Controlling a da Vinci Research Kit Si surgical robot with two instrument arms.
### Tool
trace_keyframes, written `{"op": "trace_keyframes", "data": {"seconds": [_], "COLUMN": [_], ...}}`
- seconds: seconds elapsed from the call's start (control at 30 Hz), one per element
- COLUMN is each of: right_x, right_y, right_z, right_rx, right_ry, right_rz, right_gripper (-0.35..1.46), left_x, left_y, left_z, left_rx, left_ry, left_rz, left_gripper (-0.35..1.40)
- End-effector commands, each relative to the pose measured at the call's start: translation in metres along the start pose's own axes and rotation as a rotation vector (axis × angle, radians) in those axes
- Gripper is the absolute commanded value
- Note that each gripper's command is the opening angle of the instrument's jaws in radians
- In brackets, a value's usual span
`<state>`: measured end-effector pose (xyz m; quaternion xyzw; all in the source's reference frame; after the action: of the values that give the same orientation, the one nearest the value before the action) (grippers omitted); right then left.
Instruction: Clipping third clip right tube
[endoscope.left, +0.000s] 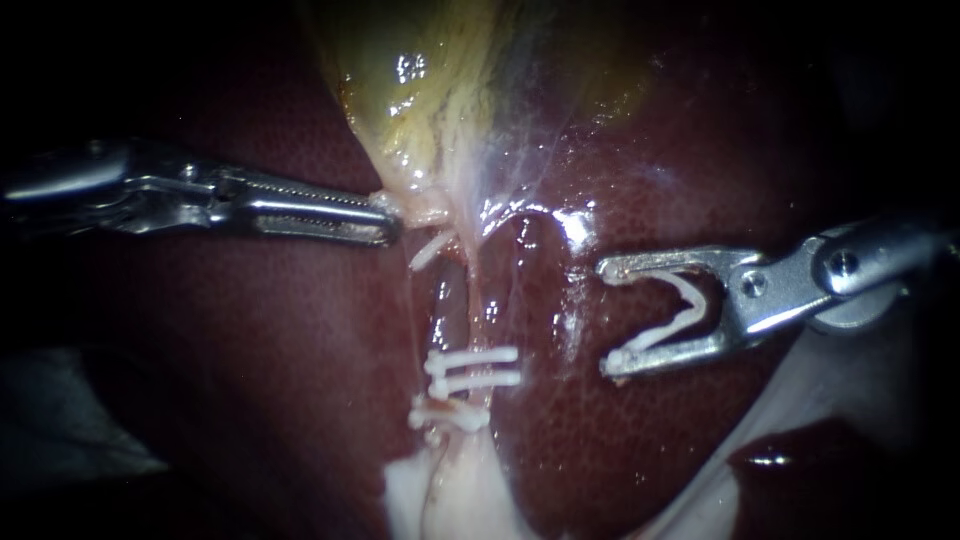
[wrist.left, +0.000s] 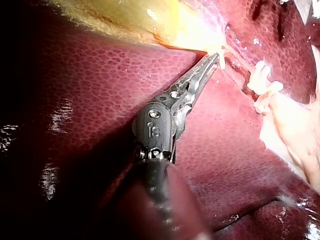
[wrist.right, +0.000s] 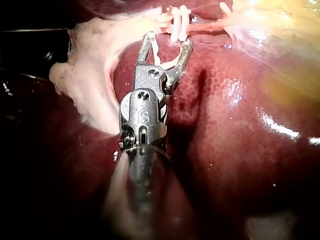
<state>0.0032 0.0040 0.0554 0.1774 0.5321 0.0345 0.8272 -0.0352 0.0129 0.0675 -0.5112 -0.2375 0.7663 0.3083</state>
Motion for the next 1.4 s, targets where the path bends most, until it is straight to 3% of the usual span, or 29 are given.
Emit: {"op": "trace_keyframes", "data": {"seconds": [0.03,0.2,0.27,0.4,0.5,0.73,0.93,1.2,1.4], "right_x": [0.0,0.0,0.0,0.0,0.0001,-0.0006,-0.0028,-0.006,-0.0069], "right_y": [0.0,0.0,0.0,0.0002,0.0004,0.0022,0.004,0.0059,0.0067], "right_z": [0.0,0.0,0.0,0.0004,0.0012,0.0047,0.0094,0.0149,0.0176], "right_rx": [0.0,0.0,-0.003,0.005,0.01,-0.005,0.006,0.03,0.07], "right_ry": [0.0,0.0,-0.001,-0.001,0.017,0.06,0.109,0.123,0.172], "right_rz": [0.0,0.0,0.0,0.001,-0.004,0.16,0.318,0.417,0.475], "right_gripper": [0.5,0.5,0.5,0.5,0.5,0.5,0.5,0.5,0.5], "left_x": [0.0003,0.0024,0.0035,0.0042,0.0041,0.0042,0.0043,0.0044,0.0044], "left_y": [0.0001,0.0007,0.0008,0.001,0.0011,0.0017,0.002,0.0023,0.0024], "left_z": [-0.0005,-0.0041,-0.006,-0.0076,-0.0075,-0.0073,-0.0073,-0.0073,-0.0073], "left_rx": [-0.002,0.005,0.016,0.025,0.026,0.03,0.031,0.032,0.033], "left_ry": [0.0,-0.001,0.016,0.023,0.024,0.024,0.027,0.027,0.028], "left_rz": [-0.002,-0.014,-0.028,-0.022,-0.021,-0.016,-0.017,-0.018,-0.018], "left_gripper": [-0.35,-0.35,-0.35,-0.35,-0.35,-0.35,-0.35,-0.35,-0.35]}}
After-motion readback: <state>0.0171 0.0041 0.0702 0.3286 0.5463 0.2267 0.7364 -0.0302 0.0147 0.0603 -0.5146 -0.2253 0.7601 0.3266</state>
